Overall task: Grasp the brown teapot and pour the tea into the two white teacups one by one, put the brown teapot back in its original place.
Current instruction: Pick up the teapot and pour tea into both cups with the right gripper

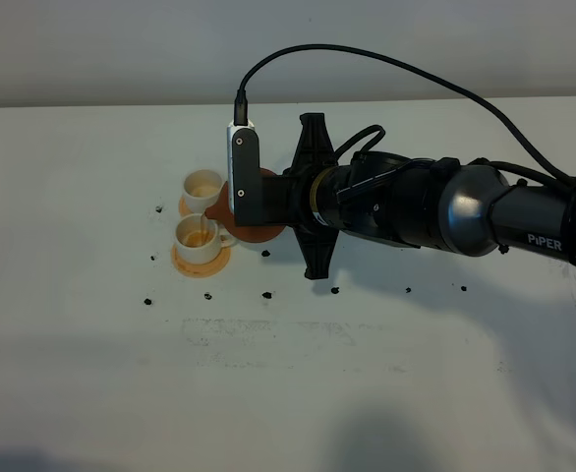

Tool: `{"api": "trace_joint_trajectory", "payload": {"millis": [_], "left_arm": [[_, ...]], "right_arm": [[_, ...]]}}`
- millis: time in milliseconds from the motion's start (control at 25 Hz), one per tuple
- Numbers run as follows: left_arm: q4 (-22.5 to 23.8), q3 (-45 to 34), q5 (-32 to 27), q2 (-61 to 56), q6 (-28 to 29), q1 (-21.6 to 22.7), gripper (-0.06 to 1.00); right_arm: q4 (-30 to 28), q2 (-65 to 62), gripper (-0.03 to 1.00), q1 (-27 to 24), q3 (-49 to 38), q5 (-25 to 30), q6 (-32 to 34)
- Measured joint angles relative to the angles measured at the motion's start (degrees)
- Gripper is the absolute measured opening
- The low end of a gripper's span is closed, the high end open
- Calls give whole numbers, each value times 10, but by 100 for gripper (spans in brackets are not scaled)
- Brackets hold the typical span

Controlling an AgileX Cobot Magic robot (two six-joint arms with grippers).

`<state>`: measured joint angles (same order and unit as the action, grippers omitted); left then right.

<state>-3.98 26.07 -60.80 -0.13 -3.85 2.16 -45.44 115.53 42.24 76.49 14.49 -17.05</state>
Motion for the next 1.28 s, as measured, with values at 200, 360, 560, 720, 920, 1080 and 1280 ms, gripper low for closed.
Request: {"api": "trace_joint_trajectory", "payload": {"millis": [200,360,560,720,920,1080,1280], "left_arm": [[0,0,0,0,0,0,52],[0,0,0,0,0,0,52],[0,0,0,0,0,0,52],[0,0,0,0,0,0,52],[0,0,0,0,0,0,52],[0,0,0,0,0,0,52],[0,0,0,0,0,0,52]], "right_arm": [[-10,0,11,0,0,0,0],[-15,-1,11,0,0,0,0],[-30,-2,11,0,0,2,0],[-35,-2,11,0,0,4,0],[-42,-2,11,0,0,4,0],[-43,-2,11,4,4,10,0],[-43,-3,11,13,11,10,0]]}}
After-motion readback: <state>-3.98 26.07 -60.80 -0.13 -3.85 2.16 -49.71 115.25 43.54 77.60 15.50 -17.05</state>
